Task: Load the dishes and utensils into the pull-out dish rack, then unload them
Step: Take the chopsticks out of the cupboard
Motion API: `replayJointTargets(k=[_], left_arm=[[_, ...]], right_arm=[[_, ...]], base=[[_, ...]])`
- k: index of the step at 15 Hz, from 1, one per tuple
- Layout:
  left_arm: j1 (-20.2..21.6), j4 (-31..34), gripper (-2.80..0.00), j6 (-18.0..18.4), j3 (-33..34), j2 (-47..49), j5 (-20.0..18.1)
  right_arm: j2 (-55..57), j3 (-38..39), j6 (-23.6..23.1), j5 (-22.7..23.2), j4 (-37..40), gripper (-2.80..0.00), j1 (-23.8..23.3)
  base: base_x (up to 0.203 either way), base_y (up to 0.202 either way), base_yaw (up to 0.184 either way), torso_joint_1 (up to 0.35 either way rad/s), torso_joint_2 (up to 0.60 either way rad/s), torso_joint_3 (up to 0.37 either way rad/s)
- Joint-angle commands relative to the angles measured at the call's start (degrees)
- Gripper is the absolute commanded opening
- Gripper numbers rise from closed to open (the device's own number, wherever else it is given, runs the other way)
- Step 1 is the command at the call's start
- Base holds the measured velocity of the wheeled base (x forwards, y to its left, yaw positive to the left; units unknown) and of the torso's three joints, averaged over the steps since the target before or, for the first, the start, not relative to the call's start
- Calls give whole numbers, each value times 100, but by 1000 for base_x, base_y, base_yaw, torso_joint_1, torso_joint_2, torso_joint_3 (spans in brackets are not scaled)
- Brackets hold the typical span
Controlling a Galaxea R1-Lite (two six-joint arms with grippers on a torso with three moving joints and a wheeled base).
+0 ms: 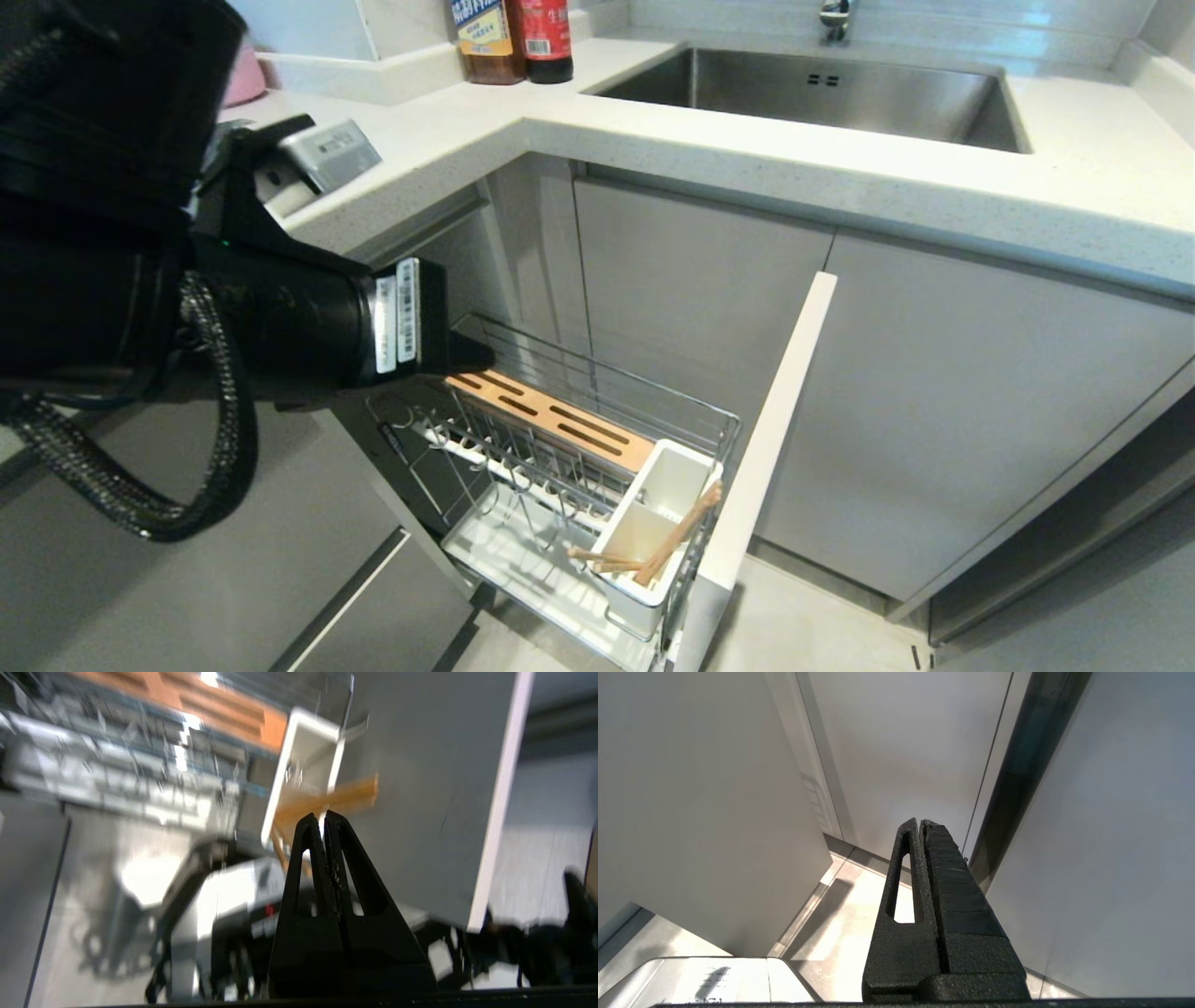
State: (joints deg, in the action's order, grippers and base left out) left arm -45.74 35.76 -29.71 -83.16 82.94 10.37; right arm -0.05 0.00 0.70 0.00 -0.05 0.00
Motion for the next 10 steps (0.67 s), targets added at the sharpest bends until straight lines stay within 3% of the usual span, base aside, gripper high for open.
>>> replayJointTargets(k=[1, 4, 10], left_arm=[[38, 460, -280, -24, -232, 454, -256], [206, 1025, -280, 10, -440, 959, -1127], [530, 1063, -280, 151, -563, 1895, -1651]], right_arm=[[5, 9, 0, 0, -4, -280, 0], [5, 9, 0, 0, -4, -280, 0], [5, 9, 0, 0, -4, -280, 0]], base=[[0, 0, 0, 0, 0, 0], [0, 0, 0, 0, 0, 0], [0, 0, 0, 0, 0, 0]])
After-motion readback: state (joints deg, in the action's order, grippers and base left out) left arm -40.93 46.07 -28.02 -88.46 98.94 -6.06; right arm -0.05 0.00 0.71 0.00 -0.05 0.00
